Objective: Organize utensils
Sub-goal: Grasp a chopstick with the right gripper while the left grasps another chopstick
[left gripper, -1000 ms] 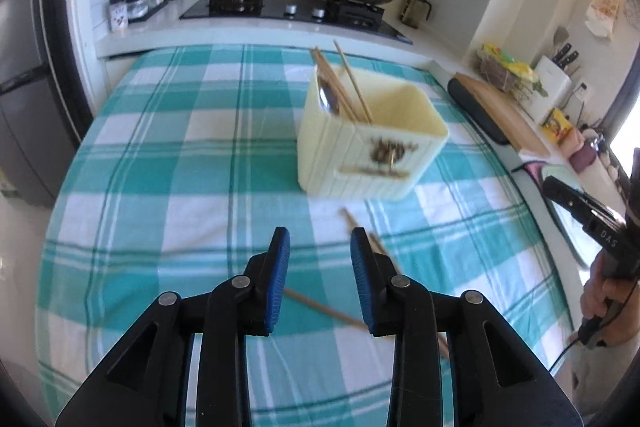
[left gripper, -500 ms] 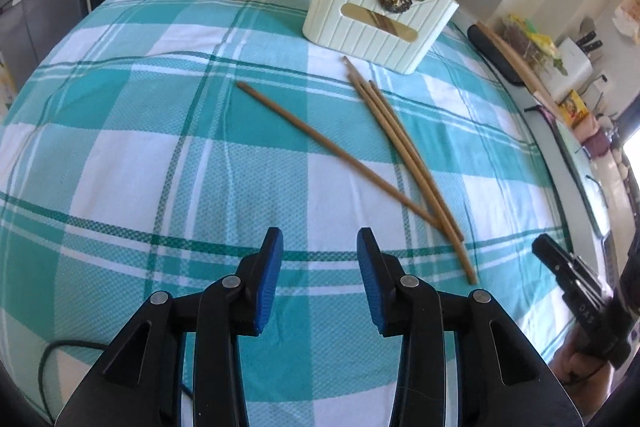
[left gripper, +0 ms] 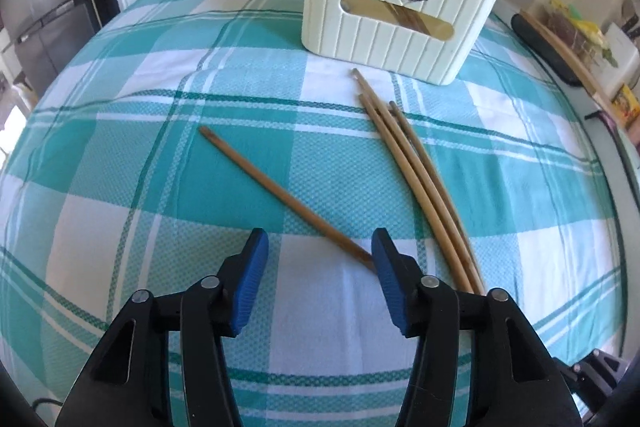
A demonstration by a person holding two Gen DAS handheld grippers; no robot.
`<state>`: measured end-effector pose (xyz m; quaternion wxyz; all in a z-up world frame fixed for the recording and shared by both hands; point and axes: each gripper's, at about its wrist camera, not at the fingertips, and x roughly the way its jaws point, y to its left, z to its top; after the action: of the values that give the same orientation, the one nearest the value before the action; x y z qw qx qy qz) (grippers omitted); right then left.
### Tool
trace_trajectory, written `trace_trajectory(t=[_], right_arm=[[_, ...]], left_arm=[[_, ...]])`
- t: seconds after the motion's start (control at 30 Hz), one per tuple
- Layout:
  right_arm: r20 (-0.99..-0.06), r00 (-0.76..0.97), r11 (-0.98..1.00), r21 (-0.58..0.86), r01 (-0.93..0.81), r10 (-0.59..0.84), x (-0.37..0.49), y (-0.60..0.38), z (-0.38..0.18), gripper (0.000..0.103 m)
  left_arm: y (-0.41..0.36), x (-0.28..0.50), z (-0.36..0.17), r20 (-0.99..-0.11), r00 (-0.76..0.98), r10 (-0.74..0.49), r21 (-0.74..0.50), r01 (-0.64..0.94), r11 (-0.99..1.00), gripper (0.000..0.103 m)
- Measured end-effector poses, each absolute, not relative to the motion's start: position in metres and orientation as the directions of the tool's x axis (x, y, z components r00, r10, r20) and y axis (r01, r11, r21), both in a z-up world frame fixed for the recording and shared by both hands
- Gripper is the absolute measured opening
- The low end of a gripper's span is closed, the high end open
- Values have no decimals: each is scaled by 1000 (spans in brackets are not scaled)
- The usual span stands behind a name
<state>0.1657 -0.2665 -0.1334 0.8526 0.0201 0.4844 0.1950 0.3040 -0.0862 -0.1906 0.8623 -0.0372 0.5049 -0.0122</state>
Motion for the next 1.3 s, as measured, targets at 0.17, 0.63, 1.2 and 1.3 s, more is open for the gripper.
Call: trace_trajectory(t=[0.17, 0.63, 1.2, 1.3], right_arm=[[-842, 426, 925, 201, -324, 332, 173, -260, -144, 19], [-880, 432, 975, 130, -183, 198, 163, -294, -142, 8], [-870, 458, 977, 113, -179, 184, 203, -321, -129, 20], [-885, 429, 960, 66, -270, 182, 215, -301, -141, 20]], left_arm=[[-105, 307, -193, -853, 522, -33, 7, 75, 997, 47], [-98, 302, -186, -870, 469, -150, 80, 434, 897, 25], [-74, 283, -185, -887, 453, -88, 68, 317, 946, 60], [-75, 280, -185, -883, 465, -65, 100, 321, 942, 61]])
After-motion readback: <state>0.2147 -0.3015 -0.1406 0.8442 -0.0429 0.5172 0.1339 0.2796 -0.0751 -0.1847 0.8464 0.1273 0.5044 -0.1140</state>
